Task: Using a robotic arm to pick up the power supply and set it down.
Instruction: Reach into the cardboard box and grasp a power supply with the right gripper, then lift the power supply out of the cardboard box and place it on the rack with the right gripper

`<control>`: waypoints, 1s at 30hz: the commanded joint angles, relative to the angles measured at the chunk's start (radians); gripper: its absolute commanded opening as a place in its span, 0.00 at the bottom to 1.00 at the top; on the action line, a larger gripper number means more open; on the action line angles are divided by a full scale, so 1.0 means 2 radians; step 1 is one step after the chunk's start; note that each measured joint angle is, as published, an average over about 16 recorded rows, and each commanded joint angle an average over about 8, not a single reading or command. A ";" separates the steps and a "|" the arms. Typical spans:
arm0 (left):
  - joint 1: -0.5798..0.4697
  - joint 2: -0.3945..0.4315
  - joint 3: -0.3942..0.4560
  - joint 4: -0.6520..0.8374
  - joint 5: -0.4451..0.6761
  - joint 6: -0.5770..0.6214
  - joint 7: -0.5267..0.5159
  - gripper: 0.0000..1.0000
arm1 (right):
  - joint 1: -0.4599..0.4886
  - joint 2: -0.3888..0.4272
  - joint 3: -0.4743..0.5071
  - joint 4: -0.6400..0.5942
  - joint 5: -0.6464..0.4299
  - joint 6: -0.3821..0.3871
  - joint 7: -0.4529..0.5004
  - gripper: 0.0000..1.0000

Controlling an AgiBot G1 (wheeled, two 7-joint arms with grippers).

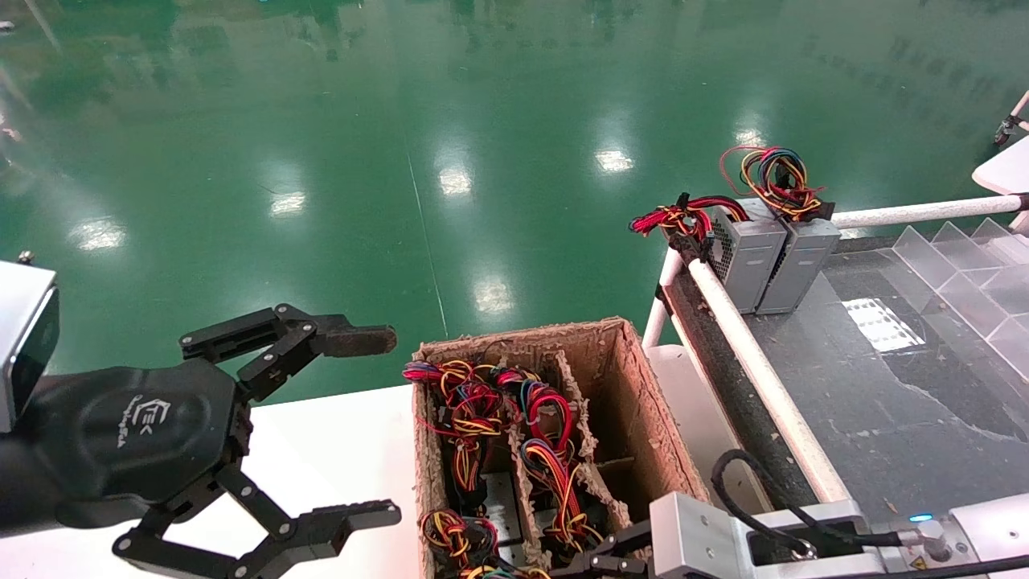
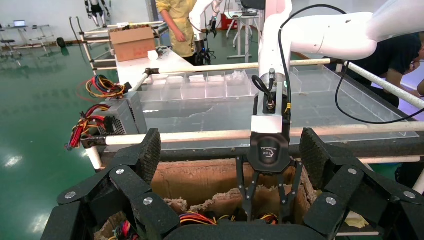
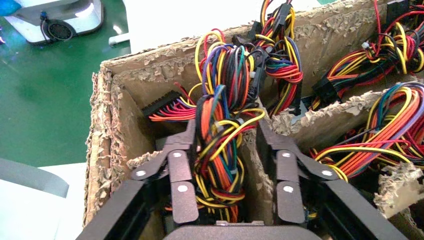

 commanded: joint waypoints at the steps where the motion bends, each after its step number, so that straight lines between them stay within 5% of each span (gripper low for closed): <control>1: 0.000 0.000 0.000 0.000 0.000 0.000 0.000 1.00 | 0.000 -0.001 -0.001 -0.001 -0.001 0.000 -0.001 0.00; 30: 0.000 0.000 0.000 0.000 0.000 0.000 0.000 1.00 | -0.002 0.040 0.047 0.018 0.078 -0.002 -0.002 0.00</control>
